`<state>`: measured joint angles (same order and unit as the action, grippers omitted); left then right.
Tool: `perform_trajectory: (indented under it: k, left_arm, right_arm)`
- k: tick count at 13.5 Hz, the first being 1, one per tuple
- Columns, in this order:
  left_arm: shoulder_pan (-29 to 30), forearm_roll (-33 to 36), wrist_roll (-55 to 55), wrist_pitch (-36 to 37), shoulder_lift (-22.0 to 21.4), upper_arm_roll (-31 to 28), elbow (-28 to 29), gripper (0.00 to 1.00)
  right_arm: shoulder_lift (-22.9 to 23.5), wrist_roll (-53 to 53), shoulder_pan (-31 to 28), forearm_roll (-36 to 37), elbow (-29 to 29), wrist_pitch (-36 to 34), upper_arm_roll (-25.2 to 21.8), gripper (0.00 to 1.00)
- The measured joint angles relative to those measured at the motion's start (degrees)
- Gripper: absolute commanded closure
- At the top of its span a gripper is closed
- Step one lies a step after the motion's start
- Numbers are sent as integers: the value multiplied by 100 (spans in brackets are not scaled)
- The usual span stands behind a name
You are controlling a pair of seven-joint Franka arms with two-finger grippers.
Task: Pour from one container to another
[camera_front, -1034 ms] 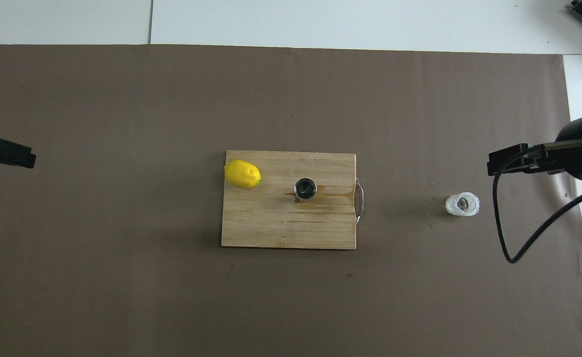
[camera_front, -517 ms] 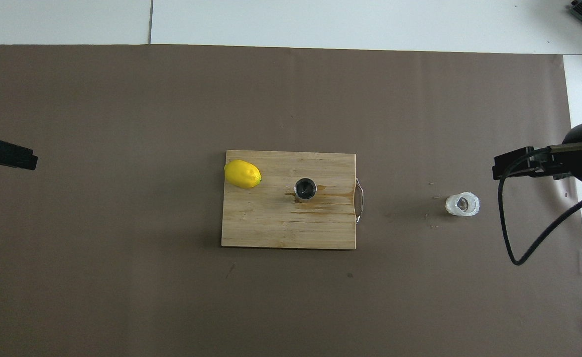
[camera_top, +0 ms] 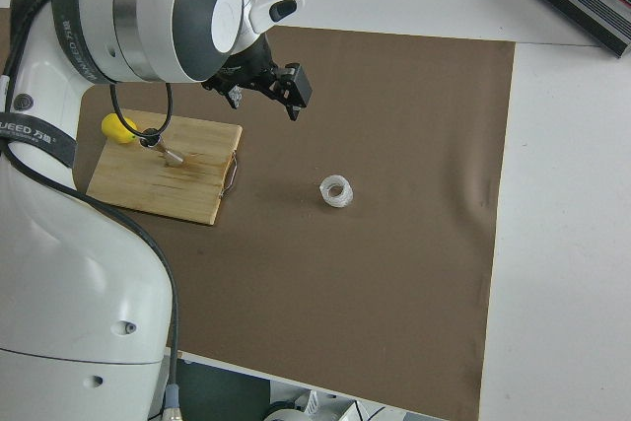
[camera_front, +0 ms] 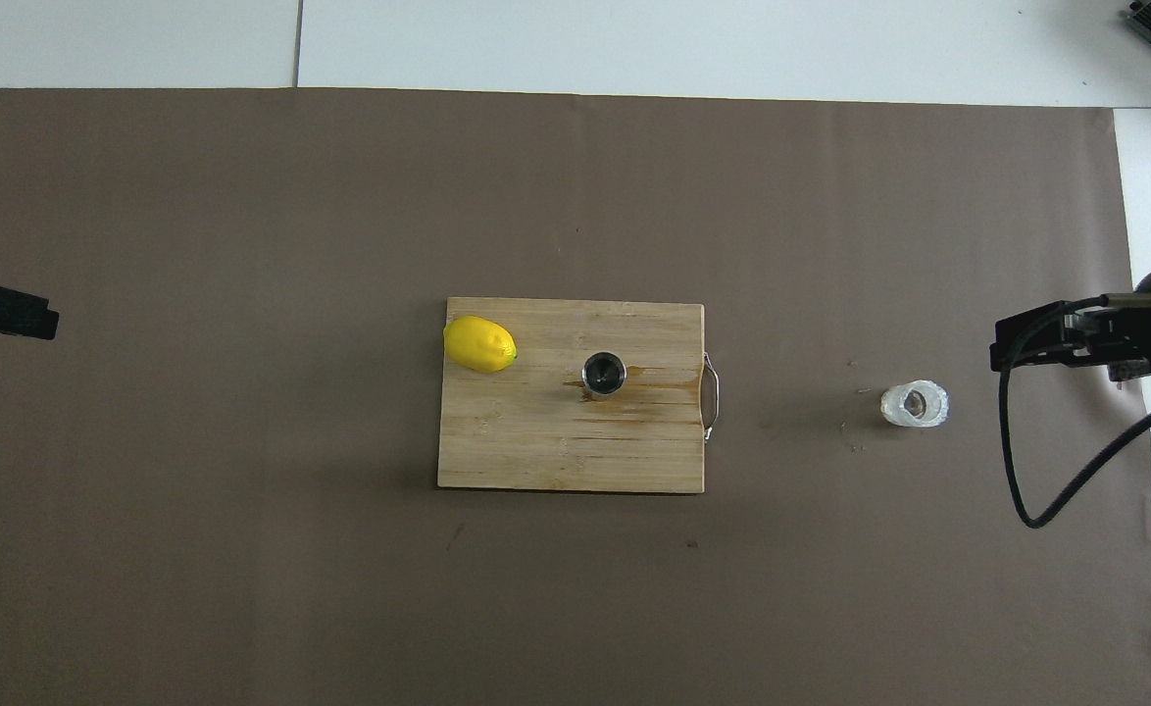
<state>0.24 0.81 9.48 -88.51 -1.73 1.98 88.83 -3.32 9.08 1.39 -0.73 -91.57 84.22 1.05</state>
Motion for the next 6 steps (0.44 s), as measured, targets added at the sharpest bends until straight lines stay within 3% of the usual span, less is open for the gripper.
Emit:
perform_trajectory:
  k: [6]
  left_arm:
    - [-2,-1,0,-33,0,1,5,0]
  right_arm:
    - [-8,2,18,0,-41,0,-11,0]
